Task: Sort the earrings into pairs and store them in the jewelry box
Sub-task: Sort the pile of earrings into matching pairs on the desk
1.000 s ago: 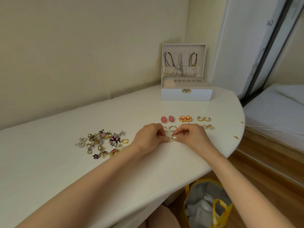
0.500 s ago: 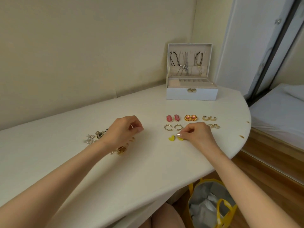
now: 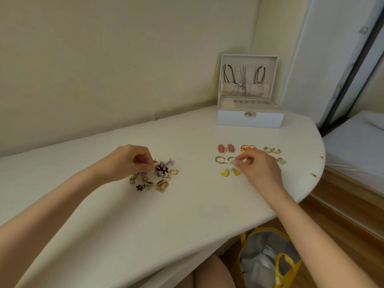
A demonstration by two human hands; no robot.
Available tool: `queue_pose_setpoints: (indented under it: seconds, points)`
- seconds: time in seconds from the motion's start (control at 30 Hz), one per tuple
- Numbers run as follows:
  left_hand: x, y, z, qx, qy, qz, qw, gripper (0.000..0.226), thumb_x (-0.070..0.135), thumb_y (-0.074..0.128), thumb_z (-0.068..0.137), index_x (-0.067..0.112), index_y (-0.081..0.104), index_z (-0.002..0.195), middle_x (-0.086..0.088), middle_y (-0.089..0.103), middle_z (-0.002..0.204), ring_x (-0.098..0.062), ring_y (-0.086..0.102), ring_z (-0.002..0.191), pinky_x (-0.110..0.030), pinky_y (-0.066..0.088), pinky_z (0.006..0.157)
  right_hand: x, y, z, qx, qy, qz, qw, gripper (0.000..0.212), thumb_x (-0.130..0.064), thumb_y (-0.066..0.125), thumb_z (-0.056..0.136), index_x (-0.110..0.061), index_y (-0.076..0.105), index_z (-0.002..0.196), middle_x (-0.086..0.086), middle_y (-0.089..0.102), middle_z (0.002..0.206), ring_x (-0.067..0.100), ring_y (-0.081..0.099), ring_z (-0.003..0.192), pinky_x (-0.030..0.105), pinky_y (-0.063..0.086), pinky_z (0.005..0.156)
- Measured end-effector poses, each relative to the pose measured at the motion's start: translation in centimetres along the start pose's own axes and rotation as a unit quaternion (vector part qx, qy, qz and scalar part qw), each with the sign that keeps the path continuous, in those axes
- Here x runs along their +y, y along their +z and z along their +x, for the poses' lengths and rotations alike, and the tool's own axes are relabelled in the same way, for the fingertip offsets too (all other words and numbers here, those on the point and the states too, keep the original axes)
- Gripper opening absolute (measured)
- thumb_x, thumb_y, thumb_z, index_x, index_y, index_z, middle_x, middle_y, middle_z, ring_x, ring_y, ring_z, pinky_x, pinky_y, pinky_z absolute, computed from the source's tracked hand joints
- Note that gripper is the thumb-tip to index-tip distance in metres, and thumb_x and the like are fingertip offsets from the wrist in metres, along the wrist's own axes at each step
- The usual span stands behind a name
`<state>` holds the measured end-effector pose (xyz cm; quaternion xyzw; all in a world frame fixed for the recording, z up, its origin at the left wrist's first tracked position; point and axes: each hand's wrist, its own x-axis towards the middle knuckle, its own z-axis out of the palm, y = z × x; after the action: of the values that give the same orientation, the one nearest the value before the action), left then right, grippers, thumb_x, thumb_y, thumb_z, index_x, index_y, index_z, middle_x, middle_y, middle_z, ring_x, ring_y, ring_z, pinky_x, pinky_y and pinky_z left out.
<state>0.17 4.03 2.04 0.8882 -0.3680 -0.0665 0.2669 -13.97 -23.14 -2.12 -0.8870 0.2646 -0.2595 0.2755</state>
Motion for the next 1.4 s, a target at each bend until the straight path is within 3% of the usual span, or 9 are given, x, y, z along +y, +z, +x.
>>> queue_pose_setpoints:
  seconds: [0.13, 0.23, 0.37, 0.63, 0.83, 0.97, 1.1, 1.27, 1.4]
  points:
    - [-0.4, 0.2, -0.3, -0.041, 0.008, -0.003, 0.999, 0.016, 0.010, 0.069, 0.080, 0.023, 0.063, 0.073, 0.004, 0.067, 0.074, -0.003, 0.054, 0.061, -0.015, 0.042, 0.059, -2.1, 0.7, -0.8, -0.016, -0.043, 0.025, 0.999, 0.006, -0.026, 0.064, 0.085, -0.025, 0.068, 0.081, -0.017, 0.049, 0.072, 0.005, 0.054, 0.099, 0.023, 0.032, 0.069]
    - [-1.0, 0.3, -0.4, -0.027, 0.010, 0.001, 1.000, 0.020, 0.006, 0.069, 0.079, 0.024, 0.063, 0.073, 0.002, 0.069, 0.075, -0.004, 0.056, 0.061, -0.012, 0.043, 0.059, -3.3, 1.8, -1.5, -0.054, -0.071, 0.073, 0.993, 0.005, -0.022, 0.066, 0.084, -0.021, 0.070, 0.082, -0.010, 0.062, 0.083, 0.007, 0.048, 0.124, 0.026, 0.041, 0.081]
    - [-2.1, 0.0, -0.6, 0.007, -0.003, 0.020, 1.000, 0.014, 0.005, 0.069, 0.080, 0.020, 0.066, 0.080, 0.005, 0.068, 0.080, -0.004, 0.053, 0.064, -0.010, 0.040, 0.062, -4.9, 3.3, -2.4, -0.096, -0.111, 0.067, 0.987, 0.004, -0.027, 0.067, 0.082, -0.027, 0.070, 0.079, -0.005, 0.060, 0.081, 0.010, 0.057, 0.083, 0.025, 0.042, 0.073]
    - [-3.4, -0.7, -1.4, 0.003, -0.042, -0.007, 0.999, 0.015, 0.009, 0.074, 0.076, 0.021, 0.065, 0.075, 0.005, 0.068, 0.075, -0.004, 0.053, 0.064, -0.018, 0.041, 0.067, -8.9, 6.0, -3.4, -0.203, -0.188, 0.084, 0.957, 0.010, -0.027, 0.069, 0.080, -0.027, 0.072, 0.090, -0.006, 0.059, 0.084, 0.002, 0.046, 0.065, 0.021, 0.038, 0.066]
    - [-3.9, 0.1, -0.9, 0.070, -0.071, 0.022, 0.995, 0.034, 0.019, 0.078, 0.071, 0.022, 0.058, 0.099, -0.003, 0.049, 0.105, -0.020, 0.052, 0.097, -0.029, 0.043, 0.084, -10.3, 7.4, -3.6, -0.226, -0.200, 0.080, 0.950, 0.018, -0.026, 0.070, 0.080, -0.030, 0.071, 0.098, -0.005, 0.057, 0.093, 0.009, 0.054, 0.081, 0.020, 0.039, 0.073]
    - [-4.6, 0.5, -0.9, 0.024, -0.102, 0.051, 0.993, 0.050, 0.029, 0.080, 0.069, 0.024, 0.056, 0.113, -0.002, 0.042, 0.111, -0.022, 0.044, 0.112, -0.036, 0.041, 0.096, -10.5, 7.5, -3.5, -0.254, -0.220, 0.054, 0.940, 0.014, -0.026, 0.069, 0.080, -0.030, 0.073, 0.093, -0.005, 0.052, 0.093, 0.010, 0.052, 0.084, 0.024, 0.041, 0.078]
    - [-4.1, 0.5, -1.1, -0.013, -0.087, 0.010, 0.996, 0.045, 0.025, 0.079, 0.071, 0.019, 0.058, 0.110, -0.001, 0.049, 0.108, -0.017, 0.053, 0.101, -0.021, 0.043, 0.081, -10.3, 7.2, -2.9, -0.253, -0.217, 0.068, 0.940, 0.012, -0.026, 0.069, 0.080, -0.026, 0.074, 0.091, -0.003, 0.055, 0.095, 0.008, 0.050, 0.081, 0.025, 0.041, 0.078]
    - [-4.3, 0.1, -1.2, 0.006, -0.083, -0.039, 0.996, 0.026, 0.016, 0.077, 0.073, 0.012, 0.064, 0.096, 0.003, 0.063, 0.086, -0.011, 0.060, 0.079, -0.011, 0.042, 0.068, -10.0, 8.4, -0.7, -0.140, -0.187, 0.048, 0.971, 0.016, -0.023, 0.061, 0.088, -0.027, 0.070, 0.101, -0.003, 0.053, 0.100, 0.013, 0.049, 0.095, 0.023, 0.036, 0.078]
    - [-4.6, 0.2, -1.2, 0.012, -0.079, -0.023, 0.997, 0.012, 0.012, 0.073, 0.078, 0.016, 0.062, 0.082, 0.001, 0.064, 0.080, -0.010, 0.057, 0.068, -0.011, 0.041, 0.062, -9.5, 9.1, 0.0, -0.202, -0.184, 0.014, 0.962, 0.026, -0.026, 0.058, 0.091, -0.024, 0.065, 0.116, 0.003, 0.053, 0.116, 0.020, 0.041, 0.116, 0.028, 0.037, 0.091]
